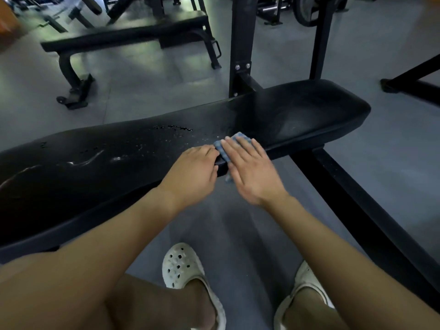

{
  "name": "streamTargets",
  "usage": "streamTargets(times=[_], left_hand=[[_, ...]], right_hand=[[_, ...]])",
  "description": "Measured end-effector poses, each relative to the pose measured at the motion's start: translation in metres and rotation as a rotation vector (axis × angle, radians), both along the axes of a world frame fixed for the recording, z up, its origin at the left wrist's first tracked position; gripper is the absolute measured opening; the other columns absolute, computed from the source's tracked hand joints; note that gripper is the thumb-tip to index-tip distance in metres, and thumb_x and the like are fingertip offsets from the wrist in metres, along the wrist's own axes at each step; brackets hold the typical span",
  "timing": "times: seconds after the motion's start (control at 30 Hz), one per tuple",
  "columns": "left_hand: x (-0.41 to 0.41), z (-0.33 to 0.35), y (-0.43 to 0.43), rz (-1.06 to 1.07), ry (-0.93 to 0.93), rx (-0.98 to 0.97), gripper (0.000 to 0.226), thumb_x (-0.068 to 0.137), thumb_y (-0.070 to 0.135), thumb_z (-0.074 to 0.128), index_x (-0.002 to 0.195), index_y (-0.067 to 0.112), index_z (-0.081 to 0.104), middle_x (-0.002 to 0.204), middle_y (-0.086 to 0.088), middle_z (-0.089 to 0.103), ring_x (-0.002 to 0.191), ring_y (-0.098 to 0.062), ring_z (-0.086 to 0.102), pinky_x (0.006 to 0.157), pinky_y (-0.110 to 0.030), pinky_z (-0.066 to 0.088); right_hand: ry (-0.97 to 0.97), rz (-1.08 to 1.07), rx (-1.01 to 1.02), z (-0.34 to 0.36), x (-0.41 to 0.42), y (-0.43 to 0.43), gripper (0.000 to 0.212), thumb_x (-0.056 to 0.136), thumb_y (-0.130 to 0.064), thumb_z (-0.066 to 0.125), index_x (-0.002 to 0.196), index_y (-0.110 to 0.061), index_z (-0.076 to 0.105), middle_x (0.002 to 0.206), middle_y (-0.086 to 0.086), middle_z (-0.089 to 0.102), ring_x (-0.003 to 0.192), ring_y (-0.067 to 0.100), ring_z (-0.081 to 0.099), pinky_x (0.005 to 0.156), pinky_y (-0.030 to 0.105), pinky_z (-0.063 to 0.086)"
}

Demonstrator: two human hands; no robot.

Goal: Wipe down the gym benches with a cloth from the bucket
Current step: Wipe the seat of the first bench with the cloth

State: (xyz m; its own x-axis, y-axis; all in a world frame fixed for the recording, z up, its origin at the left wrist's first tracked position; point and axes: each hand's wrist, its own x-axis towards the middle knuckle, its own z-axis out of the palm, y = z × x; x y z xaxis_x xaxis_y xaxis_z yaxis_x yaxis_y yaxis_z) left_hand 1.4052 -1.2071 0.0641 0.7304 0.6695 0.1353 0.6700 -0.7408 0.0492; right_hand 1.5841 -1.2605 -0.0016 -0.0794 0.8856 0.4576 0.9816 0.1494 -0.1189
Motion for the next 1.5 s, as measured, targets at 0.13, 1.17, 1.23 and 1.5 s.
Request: streamTargets(times=[0.13, 1.17, 1.23, 1.5], left_hand=[[0.001, 0.001, 0.000, 0.013, 0.032, -0.022, 0.042, 0.106, 0.021, 0.046, 0.146, 0.008, 0.051, 0.154, -0.009, 0.048, 0.137, -0.026, 0.049, 0.119, -0.041, 0.032], [0.006, 0.021, -0.008, 0.063, 0.162, -0.133, 0.042, 0.107, 0.020, 0.042, 0.146, 0.008, 0.047, 0.149, -0.011, 0.050, 0.129, -0.029, 0.053, 0.113, -0.038, 0.036], [0.006, 0.025, -0.007, 0.052, 0.184, -0.143, 0.041, 0.108, 0.020, 0.040, 0.146, 0.007, 0.048, 0.152, -0.009, 0.046, 0.132, -0.028, 0.050, 0.115, -0.037, 0.034], [-0.011, 0.012, 0.017, -0.085, -0.004, -0.166, 0.033, 0.102, 0.016, 0.046, 0.131, 0.015, 0.063, 0.131, -0.005, 0.062, 0.116, -0.023, 0.058, 0.110, -0.042, 0.042]], right_hand=[[0.072, -0.133, -0.014, 0.000, 0.051, -0.004, 0.053, 0.108, -0.033, 0.022, 0.159, -0.020, 0.028, 0.164, -0.003, 0.032, 0.154, 0.015, 0.018, 0.127, 0.040, 0.006], [0.027, -0.002, -0.114, 0.013, 0.014, 0.005, 0.053, 0.102, -0.025, 0.034, 0.153, -0.014, 0.039, 0.159, 0.003, 0.040, 0.151, 0.023, 0.029, 0.124, 0.045, 0.016], [0.136, -0.108, -0.134, 0.020, 0.030, 0.014, 0.046, 0.106, -0.023, 0.035, 0.151, -0.015, 0.041, 0.156, 0.004, 0.044, 0.148, 0.021, 0.032, 0.124, 0.043, 0.017], [0.122, -0.133, -0.227, 0.034, -0.013, 0.026, 0.057, 0.093, -0.034, 0.019, 0.131, -0.006, 0.051, 0.140, 0.013, 0.053, 0.136, 0.032, 0.044, 0.119, 0.044, 0.026]])
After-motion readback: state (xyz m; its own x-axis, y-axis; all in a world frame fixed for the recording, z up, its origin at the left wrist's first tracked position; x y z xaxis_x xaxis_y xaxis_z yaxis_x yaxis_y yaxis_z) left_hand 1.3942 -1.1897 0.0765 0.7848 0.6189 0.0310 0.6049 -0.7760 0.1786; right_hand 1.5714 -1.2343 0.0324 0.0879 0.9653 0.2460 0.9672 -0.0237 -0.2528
